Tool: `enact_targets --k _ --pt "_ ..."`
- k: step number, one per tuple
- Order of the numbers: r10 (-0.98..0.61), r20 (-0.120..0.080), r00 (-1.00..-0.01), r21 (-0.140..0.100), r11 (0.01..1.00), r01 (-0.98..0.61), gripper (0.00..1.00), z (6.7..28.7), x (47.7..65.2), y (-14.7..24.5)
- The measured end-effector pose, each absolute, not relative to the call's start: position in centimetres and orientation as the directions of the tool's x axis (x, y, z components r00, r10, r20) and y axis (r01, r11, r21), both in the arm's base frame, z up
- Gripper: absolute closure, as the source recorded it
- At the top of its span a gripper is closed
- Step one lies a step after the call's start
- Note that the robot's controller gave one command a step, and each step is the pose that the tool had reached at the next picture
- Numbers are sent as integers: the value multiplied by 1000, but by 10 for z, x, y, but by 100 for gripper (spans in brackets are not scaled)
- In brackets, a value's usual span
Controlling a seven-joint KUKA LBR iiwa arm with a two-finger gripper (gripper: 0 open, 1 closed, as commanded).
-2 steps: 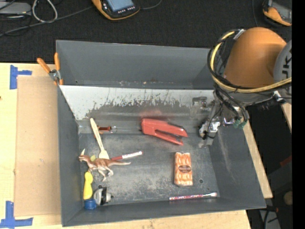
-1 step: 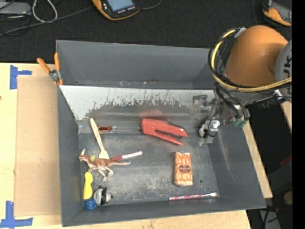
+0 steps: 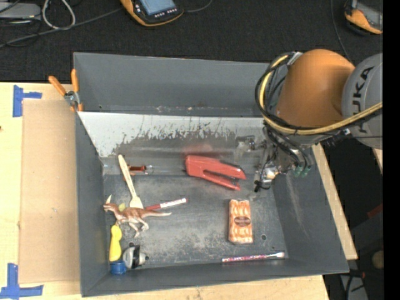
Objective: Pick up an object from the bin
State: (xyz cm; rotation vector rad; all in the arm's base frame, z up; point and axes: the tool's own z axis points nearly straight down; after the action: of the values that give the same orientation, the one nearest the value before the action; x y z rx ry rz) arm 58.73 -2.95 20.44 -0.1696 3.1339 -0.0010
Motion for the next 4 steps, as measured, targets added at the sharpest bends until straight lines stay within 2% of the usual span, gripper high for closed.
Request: enact_targets --k 1,2,3,4 --pt "-289 3 -957 3 957 -289 0 189 579 -2" --pt "-231 7 -973 5 973 -231 0 168 566 -17" --pt "-255 3 -967 5 967 -255 0 241 585 9" --pt "-226 4 -974 4 974 -226 0 202 568 -21"
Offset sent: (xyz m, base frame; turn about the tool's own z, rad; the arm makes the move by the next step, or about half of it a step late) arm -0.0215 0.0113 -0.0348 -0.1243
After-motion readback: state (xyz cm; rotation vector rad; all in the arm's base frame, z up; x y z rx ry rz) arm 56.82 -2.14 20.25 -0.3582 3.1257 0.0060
